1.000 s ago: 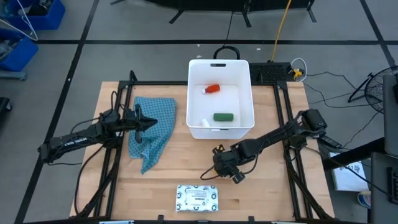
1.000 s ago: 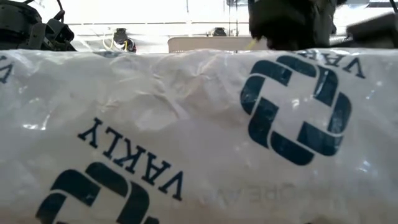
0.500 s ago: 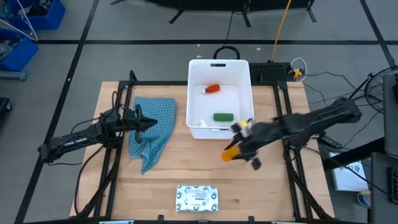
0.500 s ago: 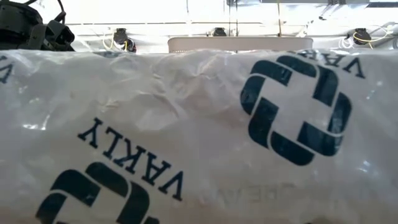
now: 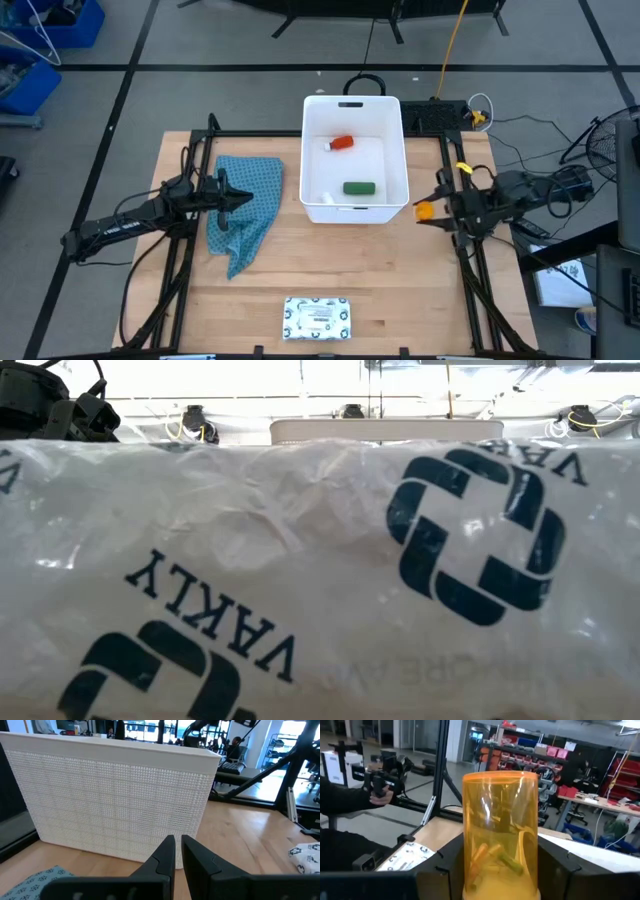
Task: Pick & place medical supplies in basket/bin
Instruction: Put the orange pill bottle into the white bin
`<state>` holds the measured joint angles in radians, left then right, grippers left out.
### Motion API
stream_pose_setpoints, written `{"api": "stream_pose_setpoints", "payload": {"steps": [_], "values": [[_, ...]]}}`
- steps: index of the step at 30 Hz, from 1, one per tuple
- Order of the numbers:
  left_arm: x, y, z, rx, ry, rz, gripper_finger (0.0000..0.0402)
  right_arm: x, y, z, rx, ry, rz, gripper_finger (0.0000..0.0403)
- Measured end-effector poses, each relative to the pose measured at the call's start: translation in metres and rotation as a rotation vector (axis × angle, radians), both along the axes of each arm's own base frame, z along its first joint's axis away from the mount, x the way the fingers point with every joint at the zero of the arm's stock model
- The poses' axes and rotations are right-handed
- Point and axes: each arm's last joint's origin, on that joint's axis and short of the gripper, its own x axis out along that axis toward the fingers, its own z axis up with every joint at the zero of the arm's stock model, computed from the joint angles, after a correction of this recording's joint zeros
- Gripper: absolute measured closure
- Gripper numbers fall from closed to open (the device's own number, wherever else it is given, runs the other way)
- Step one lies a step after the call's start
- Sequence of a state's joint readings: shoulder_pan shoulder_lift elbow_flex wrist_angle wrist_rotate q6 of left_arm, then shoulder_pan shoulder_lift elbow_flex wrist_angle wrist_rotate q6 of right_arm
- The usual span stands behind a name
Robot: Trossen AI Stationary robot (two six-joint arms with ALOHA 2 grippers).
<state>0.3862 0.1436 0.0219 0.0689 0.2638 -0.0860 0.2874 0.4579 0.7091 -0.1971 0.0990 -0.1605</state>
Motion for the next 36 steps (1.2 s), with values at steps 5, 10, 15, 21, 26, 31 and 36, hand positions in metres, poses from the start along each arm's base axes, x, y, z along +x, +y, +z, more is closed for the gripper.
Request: {"api": "stream_pose_setpoints", "payload": {"steps": [5, 10, 15, 21, 26, 31, 36], "values": [[0.000, 0.000, 0.000, 0.001, 0.000, 0.000, 0.0366, -0.018, -0.005, -0.020, 0.055, -0.029, 0.022, 0.0237], [0.000, 0.000, 0.000, -0.005, -0.001, 0.001, 0.0366, -0.021, -0.006, -0.044, 0.067, -0.020, -0.006, 0.0240], [0.000, 0.000, 0.000, -0.006, -0.001, 0.001, 0.0366, -0.021, -0.006, -0.064, 0.118, -0.078, -0.003, 0.0240], [0.000, 0.000, 0.000, -0.007, -0.001, 0.001, 0.0366, -0.021, -0.006, -0.090, 0.142, -0.147, 0.001, 0.0239], [0.000, 0.000, 0.000, -0.002, -0.001, 0.001, 0.0366, -0.022, -0.007, -0.095, 0.152, -0.182, 0.003, 0.0239], [0.000, 0.000, 0.000, -0.002, -0.001, 0.001, 0.0366, -0.018, -0.006, -0.081, 0.157, -0.296, -0.018, 0.0239], [0.000, 0.000, 0.000, 0.003, -0.002, 0.003, 0.0366, -0.004, -0.009, -0.058, 0.139, -0.243, -0.151, 0.0239]]}}
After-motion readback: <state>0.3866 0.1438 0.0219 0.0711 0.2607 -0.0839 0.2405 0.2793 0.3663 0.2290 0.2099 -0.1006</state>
